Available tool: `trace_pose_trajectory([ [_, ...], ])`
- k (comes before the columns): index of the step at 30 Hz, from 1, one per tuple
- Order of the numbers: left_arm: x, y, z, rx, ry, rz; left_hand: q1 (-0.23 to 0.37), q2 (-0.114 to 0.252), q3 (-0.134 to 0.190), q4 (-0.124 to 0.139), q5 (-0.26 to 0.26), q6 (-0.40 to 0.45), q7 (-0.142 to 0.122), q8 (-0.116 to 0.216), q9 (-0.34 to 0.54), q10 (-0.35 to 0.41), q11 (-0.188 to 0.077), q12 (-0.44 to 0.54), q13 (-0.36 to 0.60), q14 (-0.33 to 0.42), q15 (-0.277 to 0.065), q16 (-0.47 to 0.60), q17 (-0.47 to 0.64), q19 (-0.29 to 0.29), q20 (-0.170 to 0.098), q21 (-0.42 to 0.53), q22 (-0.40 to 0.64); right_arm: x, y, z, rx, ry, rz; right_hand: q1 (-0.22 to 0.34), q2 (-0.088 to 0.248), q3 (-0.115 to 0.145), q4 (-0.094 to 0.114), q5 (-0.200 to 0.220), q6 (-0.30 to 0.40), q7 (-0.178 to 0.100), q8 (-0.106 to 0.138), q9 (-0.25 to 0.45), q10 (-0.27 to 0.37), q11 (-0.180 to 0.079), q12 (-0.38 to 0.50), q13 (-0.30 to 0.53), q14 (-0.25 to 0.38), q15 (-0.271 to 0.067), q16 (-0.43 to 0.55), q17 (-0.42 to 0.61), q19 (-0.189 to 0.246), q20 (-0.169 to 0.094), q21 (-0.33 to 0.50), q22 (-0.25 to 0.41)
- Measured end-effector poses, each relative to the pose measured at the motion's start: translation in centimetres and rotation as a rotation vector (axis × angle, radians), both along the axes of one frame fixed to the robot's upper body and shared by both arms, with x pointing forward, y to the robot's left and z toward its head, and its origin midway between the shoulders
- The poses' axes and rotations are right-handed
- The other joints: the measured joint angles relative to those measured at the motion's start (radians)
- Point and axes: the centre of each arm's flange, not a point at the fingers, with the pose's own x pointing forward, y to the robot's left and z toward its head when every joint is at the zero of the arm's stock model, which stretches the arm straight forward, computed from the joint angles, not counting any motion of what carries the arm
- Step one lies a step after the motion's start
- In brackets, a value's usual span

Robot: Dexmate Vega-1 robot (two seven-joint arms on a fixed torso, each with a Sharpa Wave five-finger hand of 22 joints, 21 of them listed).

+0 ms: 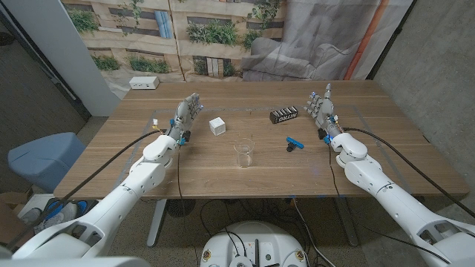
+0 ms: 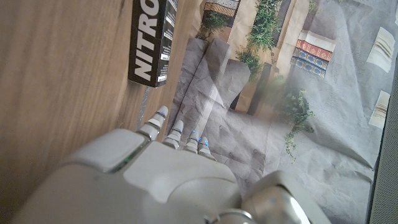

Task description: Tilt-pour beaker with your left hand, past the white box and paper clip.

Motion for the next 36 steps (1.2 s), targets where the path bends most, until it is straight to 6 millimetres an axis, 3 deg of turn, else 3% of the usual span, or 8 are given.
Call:
trace_pose_trajectory([
  [11, 0.1, 0.6, 0.1, 0.017, 0.0, 0.002, 0.004, 0.004, 0.004, -0.005, 0.0, 0.004, 0.004, 0.0, 0.0, 0.0, 0.0, 0.0, 0.0, 0.0, 0.0, 0.0, 0.0, 0.0, 0.0, 0.0, 0.0, 0.0, 0.0, 0.0, 0.0, 0.0, 0.0, -0.001, 0.001, -0.003, -0.003, 0.0, 0.0, 0.0, 0.0, 0.004, 0.0, 0.0, 0.0, 0.0, 0.0, 0.0, 0.0, 0.0, 0.0, 0.0, 0.0, 0.0],
  [20, -0.6, 1.6, -0.4, 0.041, 0.003, 0.023, 0.008, 0.008, 0.004, -0.03, 0.0, 0.004, 0.004, 0.0, 0.0, 0.0, 0.0, 0.004, 0.0, -0.003, -0.004, 0.0, 0.0, 0.004, 0.004, 0.0, 0.0, 0.0, 0.0, 0.0, 0.0, 0.0, 0.0, -0.001, 0.001, -0.002, -0.003, 0.0, 0.0, 0.0, 0.0, 0.004, 0.0, 0.0, 0.0, 0.0, 0.0, 0.0, 0.0, 0.0, 0.0, 0.0, 0.0, 0.0],
  [34, -2.2, 2.0, -1.6, 0.07, 0.008, 0.04, 0.075, 0.038, 0.02, -0.154, 0.0, 0.029, -0.022, 0.008, 0.0, 0.02, -0.02, 0.008, 0.0, 0.009, -0.023, 0.004, 0.0, 0.016, 0.005, 0.0, -0.003, 0.0, 0.0, 0.0, 0.0, 0.0, 0.0, -0.001, 0.001, -0.002, -0.003, 0.0, 0.0, 0.0, 0.0, 0.004, 0.0, 0.0, 0.0, 0.0, 0.0, 0.0, 0.0, 0.0, 0.0, 0.0, 0.0, 0.0],
  [36, -2.4, 2.0, -1.7, 0.074, 0.009, 0.041, 0.084, 0.03, 0.021, -0.169, 0.0, 0.032, -0.025, 0.008, 0.0, 0.022, -0.021, 0.008, 0.0, 0.009, -0.023, 0.004, 0.0, 0.02, 0.001, 0.0, -0.003, 0.0, 0.0, 0.0, 0.0, 0.0, 0.0, -0.001, 0.001, -0.002, -0.002, 0.0, 0.0, 0.0, 0.0, 0.004, 0.0, 0.0, 0.0, 0.0, 0.0, 0.0, 0.0, 0.0, 0.0, 0.0, 0.0, 0.0],
])
